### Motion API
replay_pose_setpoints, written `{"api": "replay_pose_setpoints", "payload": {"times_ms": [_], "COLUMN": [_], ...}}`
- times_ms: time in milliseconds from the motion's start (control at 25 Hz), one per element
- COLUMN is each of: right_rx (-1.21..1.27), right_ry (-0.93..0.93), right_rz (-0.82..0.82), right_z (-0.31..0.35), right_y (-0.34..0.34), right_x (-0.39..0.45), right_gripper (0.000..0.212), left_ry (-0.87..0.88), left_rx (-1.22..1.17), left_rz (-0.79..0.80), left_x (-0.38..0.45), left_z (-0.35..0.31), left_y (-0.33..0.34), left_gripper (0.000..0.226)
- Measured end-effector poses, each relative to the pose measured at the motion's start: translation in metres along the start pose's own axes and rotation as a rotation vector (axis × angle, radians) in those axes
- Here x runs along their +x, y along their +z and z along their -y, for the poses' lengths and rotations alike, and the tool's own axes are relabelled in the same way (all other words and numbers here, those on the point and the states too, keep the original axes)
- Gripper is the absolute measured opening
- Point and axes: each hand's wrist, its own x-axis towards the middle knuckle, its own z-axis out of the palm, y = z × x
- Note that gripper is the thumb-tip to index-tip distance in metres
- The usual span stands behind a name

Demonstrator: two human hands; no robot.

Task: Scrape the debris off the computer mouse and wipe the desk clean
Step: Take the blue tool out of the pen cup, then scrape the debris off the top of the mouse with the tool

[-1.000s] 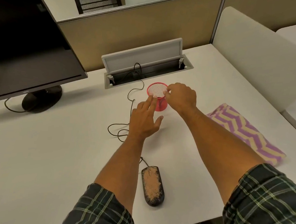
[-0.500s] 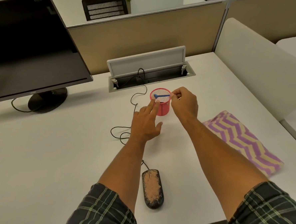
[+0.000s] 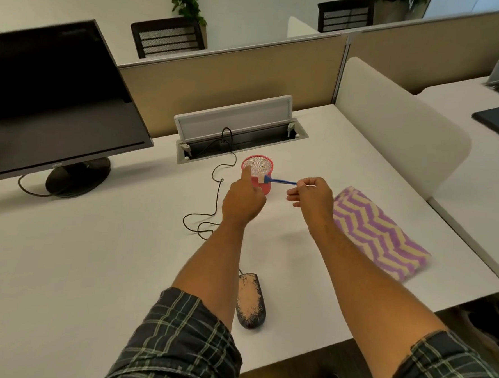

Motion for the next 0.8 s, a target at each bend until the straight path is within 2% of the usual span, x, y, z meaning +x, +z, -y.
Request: {"api": "replay_pose_setpoints", "payload": {"times_ms": [80, 200, 280, 440, 640, 800], "right_rx": [0.005, -0.021, -0.034, -0.129, -0.34, -0.4], "right_ry": [-0.043, -0.118, -0.134, -0.106, -0.164, -0.173], "right_rz": [0.054, 0.155, 0.177, 0.261, 0.49, 0.578], "right_z": [-0.001, -0.013, -0.018, -0.03, -0.039, -0.038], "right_y": [-0.013, -0.022, -0.031, -0.038, -0.038, -0.029], "right_x": [-0.02, -0.035, -0.055, -0.079, -0.106, -0.122], "right_gripper": [0.01, 0.01, 0.008, 0.008, 0.018, 0.022], "left_ry": [0.006, -0.086, -0.076, -0.115, -0.17, -0.201], "left_rx": [-0.09, -0.291, -0.377, -0.555, -0.673, -0.728], "left_rz": [0.004, -0.042, -0.085, -0.008, 0.096, 0.183], "left_x": [-0.011, -0.017, -0.032, -0.057, -0.082, -0.099], "left_z": [-0.005, -0.002, 0.001, 0.01, 0.03, 0.042], "left_y": [-0.004, -0.002, -0.008, -0.018, -0.027, -0.035], "left_gripper": [0.03, 0.031, 0.032, 0.006, 0.017, 0.023]}}
